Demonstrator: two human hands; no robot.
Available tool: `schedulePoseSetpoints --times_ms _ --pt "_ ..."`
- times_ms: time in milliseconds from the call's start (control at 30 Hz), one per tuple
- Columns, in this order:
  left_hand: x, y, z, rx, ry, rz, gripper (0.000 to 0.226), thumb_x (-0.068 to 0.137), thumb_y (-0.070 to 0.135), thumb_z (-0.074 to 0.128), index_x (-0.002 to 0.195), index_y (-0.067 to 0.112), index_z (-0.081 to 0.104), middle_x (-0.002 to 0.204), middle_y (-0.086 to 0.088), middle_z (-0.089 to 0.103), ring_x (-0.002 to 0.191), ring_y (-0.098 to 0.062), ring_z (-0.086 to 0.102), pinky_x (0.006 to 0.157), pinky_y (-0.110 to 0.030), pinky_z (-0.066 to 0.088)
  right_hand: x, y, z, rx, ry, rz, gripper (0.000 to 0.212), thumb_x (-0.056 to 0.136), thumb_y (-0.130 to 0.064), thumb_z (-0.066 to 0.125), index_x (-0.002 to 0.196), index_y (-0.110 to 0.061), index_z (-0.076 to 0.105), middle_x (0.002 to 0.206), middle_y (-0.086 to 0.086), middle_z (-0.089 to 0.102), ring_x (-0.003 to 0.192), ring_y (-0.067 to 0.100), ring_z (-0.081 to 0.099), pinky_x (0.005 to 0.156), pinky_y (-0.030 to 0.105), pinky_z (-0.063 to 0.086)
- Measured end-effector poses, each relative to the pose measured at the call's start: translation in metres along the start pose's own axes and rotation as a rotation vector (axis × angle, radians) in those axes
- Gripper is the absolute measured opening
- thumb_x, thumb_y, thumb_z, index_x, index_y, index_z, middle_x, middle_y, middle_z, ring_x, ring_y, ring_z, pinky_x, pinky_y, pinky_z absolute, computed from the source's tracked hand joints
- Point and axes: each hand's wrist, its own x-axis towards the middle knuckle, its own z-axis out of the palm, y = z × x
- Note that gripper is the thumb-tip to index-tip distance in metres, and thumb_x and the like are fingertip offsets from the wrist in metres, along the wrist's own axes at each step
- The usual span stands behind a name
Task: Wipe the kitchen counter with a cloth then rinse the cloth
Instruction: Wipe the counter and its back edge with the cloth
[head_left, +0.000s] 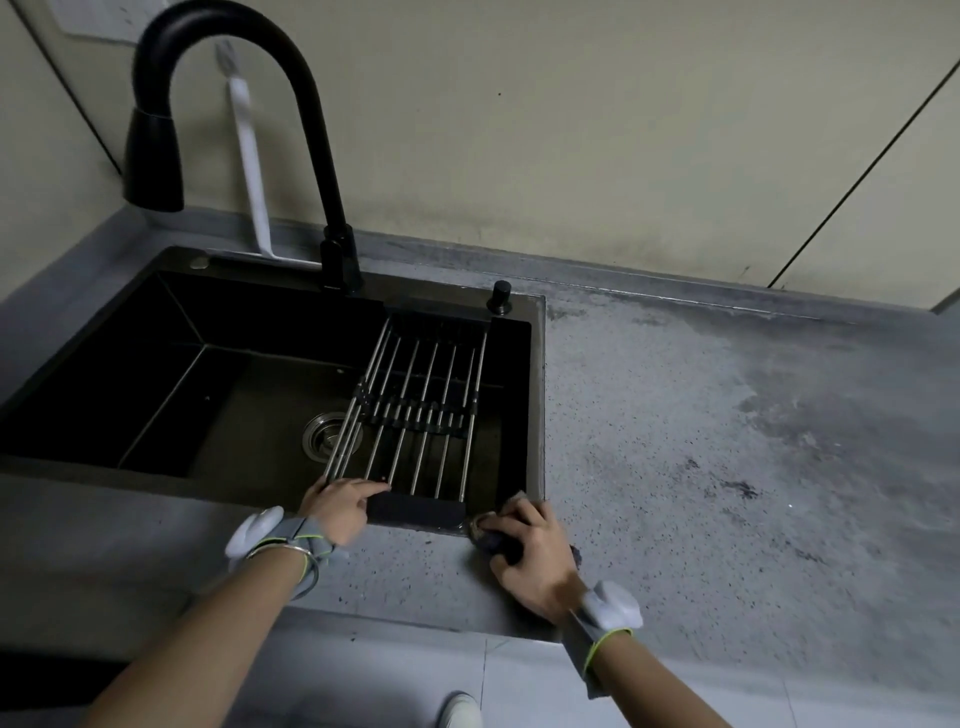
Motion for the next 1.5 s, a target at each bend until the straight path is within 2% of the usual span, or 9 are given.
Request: schedulePoseSetpoints --times_ms 200,367,500,633,733,833,1067,1233,1500 --pt "0.003 -0.009 -0.01 0.014 -0.092 0.083 0.05 0.099 0.007 0.033 0.142 0.032 0.039 0.146 0.008 0.042 0.132 -0.01 0.038 0.106 -0.02 0.016 0.003 -0.027 0.019 -0.007 0.016 0.023 0.042 0.076 -0.022 0.058 0.117 -0.029 0.063 0.119 -0.007 0.05 0.113 0.018 0.037 0.096 0.027 0.033" --pt "0.006 -0.012 -0.02 0.009 -0.165 0.125 0.053 0.099 0.006 0.032 0.143 0.035 0.038 0.145 0.003 0.044 0.12 -0.018 0.05 0.107 -0.028 0.027 0.007 -0.049 0.033 -0.005 0.031 0.062 0.042 0.074 -0.023 0.058 0.115 -0.03 0.065 0.117 -0.006 0.051 0.113 0.018 0.037 0.094 0.028 0.034" --pt "0.004 -0.015 -0.028 -0.006 -0.215 0.169 0.05 0.102 0.01 0.025 0.147 0.031 0.03 0.147 -0.004 0.042 0.131 -0.023 0.043 0.115 -0.032 0.019 0.014 -0.076 0.049 0.0 0.09 0.099 0.041 0.072 -0.021 0.059 0.112 -0.029 0.067 0.114 -0.004 0.053 0.112 0.021 0.04 0.092 0.031 0.037" --pt "0.002 -0.023 -0.033 -0.383 -0.283 0.213 0.05 0.102 0.006 0.029 0.15 0.021 0.024 0.153 -0.003 0.032 0.141 -0.021 0.029 0.115 -0.027 0.02 0.016 -0.093 0.057 0.026 0.093 0.129 0.042 0.073 -0.019 0.06 0.113 -0.028 0.067 0.115 -0.003 0.053 0.112 0.022 0.04 0.095 0.031 0.035" --pt "-0.002 -0.043 -0.044 -0.69 -0.173 0.199 0.046 0.101 0.001 0.031 0.146 0.011 0.032 0.15 -0.002 0.037 0.14 -0.015 0.028 0.11 -0.022 0.019 0.02 -0.112 0.065 0.019 0.082 0.127 0.041 0.073 -0.017 0.061 0.112 -0.026 0.068 0.114 -0.003 0.054 0.113 0.021 0.04 0.096 0.031 0.035" --pt "-0.007 -0.079 -0.055 -0.858 -0.058 0.141 0.04 0.1 0.0 0.032 0.138 0.006 0.043 0.141 -0.006 0.048 0.134 -0.014 0.037 0.111 -0.026 0.022 0.026 -0.133 0.077 0.038 0.076 0.115 0.04 0.073 -0.016 0.061 0.112 -0.024 0.068 0.114 -0.001 0.055 0.112 0.021 0.041 0.096 0.03 0.034" --pt "-0.022 -0.17 -0.084 -0.941 0.226 0.013 0.033 0.1 0.002 0.035 0.126 0.002 0.055 0.123 -0.014 0.061 0.108 -0.012 0.052 0.095 -0.02 0.03 0.041 -0.174 0.112 0.062 0.081 0.127 0.043 0.07 -0.018 0.06 0.111 -0.026 0.068 0.111 0.0 0.056 0.11 0.023 0.043 0.097 0.031 0.036" --pt "-0.03 -0.234 -0.1 -1.007 0.346 -0.043 0.031 0.099 -0.001 0.036 0.122 -0.003 0.056 0.122 -0.019 0.06 0.115 -0.028 0.056 0.097 -0.027 0.034 0.046 -0.196 0.128 0.102 0.124 0.163 0.046 0.067 -0.019 0.057 0.111 -0.025 0.069 0.111 -0.001 0.056 0.11 0.023 0.043 0.098 0.029 0.036" --pt "-0.046 -0.29 -0.118 -0.936 0.485 -0.074 0.03 0.099 -0.001 0.036 0.12 -0.003 0.057 0.122 -0.019 0.061 0.116 -0.031 0.056 0.1 -0.032 0.038 0.075 -0.258 0.17 0.09 0.067 0.095 0.044 0.074 -0.017 0.062 0.117 -0.027 0.066 0.118 -0.002 0.054 0.115 0.02 0.039 0.1 0.024 0.031"
